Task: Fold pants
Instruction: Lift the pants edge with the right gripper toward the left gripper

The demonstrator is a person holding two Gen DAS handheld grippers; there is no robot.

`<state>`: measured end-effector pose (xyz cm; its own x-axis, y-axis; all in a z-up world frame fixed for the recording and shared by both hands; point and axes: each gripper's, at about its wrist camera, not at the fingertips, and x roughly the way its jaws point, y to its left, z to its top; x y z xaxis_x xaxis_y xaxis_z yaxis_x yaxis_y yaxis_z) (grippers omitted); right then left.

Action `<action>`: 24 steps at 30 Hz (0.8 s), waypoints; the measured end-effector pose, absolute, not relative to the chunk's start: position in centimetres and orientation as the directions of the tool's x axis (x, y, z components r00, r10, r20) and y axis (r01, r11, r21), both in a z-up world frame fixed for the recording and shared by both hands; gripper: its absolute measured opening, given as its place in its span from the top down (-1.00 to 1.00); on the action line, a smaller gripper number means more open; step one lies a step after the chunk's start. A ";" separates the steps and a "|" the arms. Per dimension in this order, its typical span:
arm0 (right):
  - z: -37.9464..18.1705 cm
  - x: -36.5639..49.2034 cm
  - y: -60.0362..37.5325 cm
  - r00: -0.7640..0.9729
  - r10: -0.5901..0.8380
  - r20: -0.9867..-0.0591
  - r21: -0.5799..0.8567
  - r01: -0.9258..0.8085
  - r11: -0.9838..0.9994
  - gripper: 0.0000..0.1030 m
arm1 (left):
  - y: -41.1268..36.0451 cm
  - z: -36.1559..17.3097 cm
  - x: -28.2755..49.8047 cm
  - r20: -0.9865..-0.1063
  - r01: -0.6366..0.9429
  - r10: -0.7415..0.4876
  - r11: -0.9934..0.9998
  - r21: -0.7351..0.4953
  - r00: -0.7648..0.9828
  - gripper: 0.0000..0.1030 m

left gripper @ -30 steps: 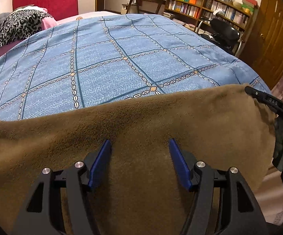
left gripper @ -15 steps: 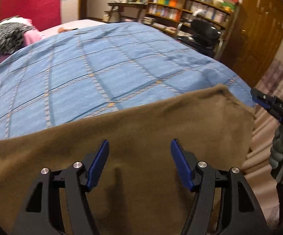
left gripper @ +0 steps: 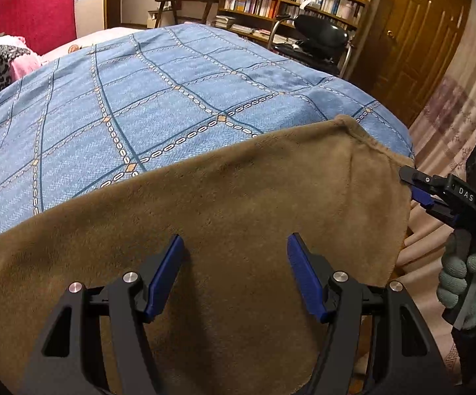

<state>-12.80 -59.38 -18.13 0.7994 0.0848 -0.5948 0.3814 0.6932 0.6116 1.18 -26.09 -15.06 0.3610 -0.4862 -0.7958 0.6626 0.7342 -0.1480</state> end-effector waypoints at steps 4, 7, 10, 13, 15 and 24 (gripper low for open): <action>-18.6 -12.5 -59.6 0.814 0.124 -0.567 0.681 0.379 0.627 -0.18 | -26.0 -15.2 1.2 -0.796 0.662 -0.490 0.733 -0.156 0.355 -0.27; -19.0 -12.0 -59.8 0.825 0.120 -0.552 0.710 0.390 0.585 -0.16 | -26.0 -15.2 1.3 -0.796 0.660 -0.496 0.733 -0.167 0.349 -0.27; -18.9 -11.8 -59.9 0.822 0.105 -0.560 0.710 0.412 0.571 0.27 | -25.6 -15.2 1.5 -0.794 0.654 -0.505 0.733 -0.188 0.338 -0.27; -18.0 -11.2 -59.5 0.817 0.110 -0.566 0.706 0.412 0.575 0.49 | -25.1 -14.8 1.7 -0.791 0.640 -0.518 0.736 -0.219 0.325 -0.27; -16.3 -11.0 -58.4 0.815 0.080 -0.574 0.658 0.401 0.638 0.51 | -24.8 -14.5 2.0 -0.790 0.627 -0.527 0.740 -0.244 0.314 -0.27; -9.0 -9.1 -48.0 0.839 0.015 -0.544 0.295 0.174 0.940 0.52 | -24.4 -11.0 2.4 -0.724 0.629 -0.649 0.670 -0.395 0.236 -0.45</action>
